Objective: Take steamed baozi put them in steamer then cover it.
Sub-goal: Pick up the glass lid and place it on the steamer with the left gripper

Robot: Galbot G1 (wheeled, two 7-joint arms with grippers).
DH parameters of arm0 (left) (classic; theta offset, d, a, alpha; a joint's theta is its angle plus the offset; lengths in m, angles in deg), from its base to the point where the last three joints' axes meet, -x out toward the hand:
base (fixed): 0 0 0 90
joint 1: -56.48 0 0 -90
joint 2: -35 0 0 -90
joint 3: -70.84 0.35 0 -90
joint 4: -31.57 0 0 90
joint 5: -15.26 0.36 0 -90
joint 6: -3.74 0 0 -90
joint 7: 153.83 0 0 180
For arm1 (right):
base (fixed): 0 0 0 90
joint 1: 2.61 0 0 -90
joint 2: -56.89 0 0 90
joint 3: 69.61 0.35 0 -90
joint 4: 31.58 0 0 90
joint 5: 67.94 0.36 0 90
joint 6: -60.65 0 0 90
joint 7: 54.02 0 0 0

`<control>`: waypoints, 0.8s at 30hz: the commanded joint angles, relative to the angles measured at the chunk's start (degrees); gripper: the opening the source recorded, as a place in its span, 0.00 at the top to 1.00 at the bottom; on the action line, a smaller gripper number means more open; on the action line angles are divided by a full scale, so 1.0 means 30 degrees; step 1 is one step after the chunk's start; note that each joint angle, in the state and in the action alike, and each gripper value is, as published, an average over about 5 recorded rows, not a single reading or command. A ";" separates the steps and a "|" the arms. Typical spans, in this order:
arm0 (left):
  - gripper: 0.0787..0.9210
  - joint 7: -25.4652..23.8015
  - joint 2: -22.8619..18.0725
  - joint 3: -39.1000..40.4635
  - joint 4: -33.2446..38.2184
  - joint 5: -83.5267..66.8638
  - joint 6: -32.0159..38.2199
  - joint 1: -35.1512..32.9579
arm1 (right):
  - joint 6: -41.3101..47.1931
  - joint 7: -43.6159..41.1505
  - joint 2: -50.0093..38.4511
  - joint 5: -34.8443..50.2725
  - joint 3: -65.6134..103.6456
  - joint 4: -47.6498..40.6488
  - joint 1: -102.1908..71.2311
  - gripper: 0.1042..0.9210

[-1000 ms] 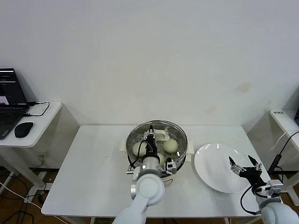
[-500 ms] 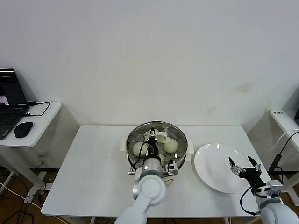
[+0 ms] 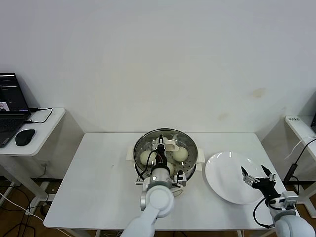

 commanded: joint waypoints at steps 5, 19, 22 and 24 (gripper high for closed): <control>0.93 0.0723 0.0036 -0.0256 -0.0357 -0.0197 0.0306 -0.0107 | -0.0025 -0.0032 -0.0008 0.0000 0.0030 0.0022 -0.0008 0.12; 0.67 0.0036 0.0336 -0.0036 0.1418 -0.0676 0.0261 -0.0401 | -0.0064 -0.0069 0.0021 -0.0049 0.0088 -0.0017 -0.0069 0.12; 0.56 -0.0089 0.0403 0.0033 0.1873 -0.0722 0.0256 -0.0466 | -0.0064 -0.0071 0.0038 -0.0079 0.0077 -0.0052 -0.0063 0.12; 0.49 -0.0201 0.0458 0.0080 0.2176 -0.0761 0.0250 -0.0483 | -0.0071 -0.0074 0.0045 -0.0098 0.0077 -0.0082 -0.0064 0.12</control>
